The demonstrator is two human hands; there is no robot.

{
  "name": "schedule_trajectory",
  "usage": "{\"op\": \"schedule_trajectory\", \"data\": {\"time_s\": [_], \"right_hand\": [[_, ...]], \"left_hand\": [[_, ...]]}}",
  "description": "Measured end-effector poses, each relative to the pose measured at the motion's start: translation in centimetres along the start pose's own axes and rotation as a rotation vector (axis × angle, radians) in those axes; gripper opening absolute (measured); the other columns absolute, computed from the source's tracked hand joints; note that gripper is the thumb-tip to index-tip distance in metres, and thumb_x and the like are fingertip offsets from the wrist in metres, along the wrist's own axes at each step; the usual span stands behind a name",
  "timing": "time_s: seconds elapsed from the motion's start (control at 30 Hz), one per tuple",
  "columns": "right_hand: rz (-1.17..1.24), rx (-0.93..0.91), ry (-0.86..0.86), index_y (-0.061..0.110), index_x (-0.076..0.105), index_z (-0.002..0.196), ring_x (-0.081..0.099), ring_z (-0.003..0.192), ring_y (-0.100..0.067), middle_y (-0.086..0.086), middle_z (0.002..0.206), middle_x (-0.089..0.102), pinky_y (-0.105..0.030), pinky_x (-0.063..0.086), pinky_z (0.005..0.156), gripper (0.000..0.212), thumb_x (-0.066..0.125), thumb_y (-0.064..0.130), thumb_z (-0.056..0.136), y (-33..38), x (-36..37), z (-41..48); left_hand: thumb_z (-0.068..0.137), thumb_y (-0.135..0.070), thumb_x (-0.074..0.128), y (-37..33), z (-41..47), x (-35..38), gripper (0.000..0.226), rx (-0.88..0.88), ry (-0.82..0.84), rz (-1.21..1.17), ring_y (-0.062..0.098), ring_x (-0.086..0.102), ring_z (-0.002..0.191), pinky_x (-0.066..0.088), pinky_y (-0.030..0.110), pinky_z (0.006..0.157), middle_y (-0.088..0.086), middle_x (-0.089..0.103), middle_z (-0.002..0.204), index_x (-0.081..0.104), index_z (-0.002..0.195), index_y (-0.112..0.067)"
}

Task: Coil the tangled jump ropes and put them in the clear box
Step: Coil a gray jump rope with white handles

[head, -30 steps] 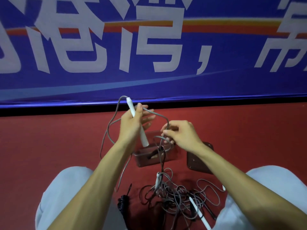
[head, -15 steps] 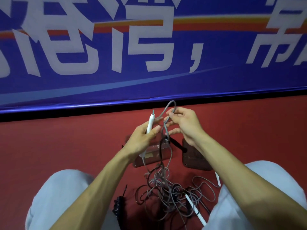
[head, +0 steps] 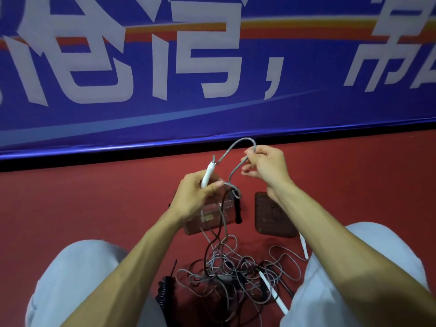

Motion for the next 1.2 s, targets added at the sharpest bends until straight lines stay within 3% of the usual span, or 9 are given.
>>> {"op": "schedule_trajectory", "data": {"time_s": [0.17,0.27,0.43,0.5,0.7,0.77,0.87,1.0,1.2], "right_hand": [[0.163,0.092,-0.184,0.005,0.051,0.092,0.057,0.044,-0.012,-0.006,0.076,0.050,-0.030,0.056,0.045,0.013,0.048,0.014,0.101,-1.0,-3.3,1.0],[0.148,0.084,-0.103,0.006,0.052,0.090,0.053,0.045,-0.013,-0.006,0.075,0.052,-0.028,0.053,0.043,0.013,0.048,0.014,0.100,-0.7,-2.4,0.8],[0.171,0.088,0.075,0.003,0.053,0.095,0.052,0.045,-0.014,-0.007,0.076,0.051,-0.027,0.051,0.045,0.009,0.048,0.010,0.100,-0.4,0.0,0.1],[0.276,0.097,0.123,0.004,0.054,0.094,0.054,0.046,-0.014,-0.007,0.075,0.053,-0.026,0.050,0.046,0.011,0.046,0.008,0.100,-0.1,0.7,-0.1],[0.562,0.142,0.184,0.009,0.054,0.086,0.055,0.046,-0.010,-0.004,0.068,0.057,-0.021,0.048,0.045,0.018,0.044,0.009,0.101,0.3,1.6,-0.1],[0.603,0.158,0.164,0.008,0.054,0.085,0.056,0.046,-0.010,-0.004,0.066,0.057,-0.021,0.048,0.045,0.018,0.045,0.010,0.100,0.0,1.4,0.0],[0.598,0.176,0.120,0.007,0.056,0.086,0.056,0.050,-0.012,-0.003,0.064,0.060,-0.022,0.049,0.045,0.018,0.048,0.014,0.100,-0.5,0.9,0.3],[0.363,0.194,0.160,0.008,0.058,0.096,0.055,0.054,-0.015,-0.006,0.078,0.062,-0.025,0.050,0.047,0.023,0.044,0.025,0.102,-1.5,1.5,-0.1],[-0.046,0.097,0.328,0.006,0.061,0.101,0.059,0.063,-0.016,-0.006,0.078,0.065,-0.031,0.056,0.059,0.018,0.045,-0.002,0.095,-2.2,4.3,-1.6]], "left_hand": [[0.086,-0.026,0.073,2.6,-1.0,2.7,0.030,-0.067,0.383,0.513,0.007,0.039,0.050,0.031,0.022,0.051,-0.003,0.050,0.058,0.061,0.067,-0.006],[0.091,-0.032,0.066,3.4,-1.2,2.5,0.039,-0.130,0.386,0.600,0.006,0.035,0.045,0.029,0.024,0.049,-0.007,0.042,0.051,0.051,0.059,-0.015],[0.096,-0.021,0.059,1.8,-1.1,2.5,0.023,-0.171,0.200,0.168,-0.008,0.061,0.061,0.047,0.014,0.059,-0.005,0.068,0.094,0.069,0.109,-0.004],[0.096,-0.022,0.060,1.9,-1.0,3.1,0.029,-0.167,0.221,0.091,-0.003,0.067,0.082,0.056,0.028,0.075,0.002,0.071,0.112,0.067,0.119,-0.005],[0.089,-0.037,0.064,1.2,-1.6,3.9,0.033,-0.167,0.241,0.033,0.030,0.062,0.079,0.049,0.061,0.084,0.025,0.069,0.099,0.070,0.097,-0.006],[0.095,-0.023,0.061,1.1,-1.4,3.5,0.022,-0.173,0.208,0.037,0.042,0.066,0.077,0.053,0.058,0.078,0.016,0.073,0.088,0.069,0.092,-0.003],[0.098,-0.011,0.055,0.8,-1.0,2.2,0.021,-0.177,0.097,-0.039,0.022,0.068,0.065,0.057,0.034,0.064,0.010,0.069,0.073,0.063,0.086,0.004],[0.102,-0.010,0.046,0.2,-0.9,1.0,0.019,-0.234,-0.009,-0.309,0.018,0.069,0.060,0.056,0.027,0.058,0.008,0.067,0.069,0.058,0.087,-0.005],[0.101,-0.010,0.047,-0.8,-0.8,-0.7,0.015,-0.291,-0.145,-0.687,0.022,0.073,0.066,0.059,0.027,0.056,0.011,0.073,0.074,0.056,0.092,-0.002]]}}
Point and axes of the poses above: each hand's wrist, its own z-axis towards the middle knuckle, its own x-axis out of the palm, y = z × x, the point moved 10 cm from there along z, towards the middle knuckle
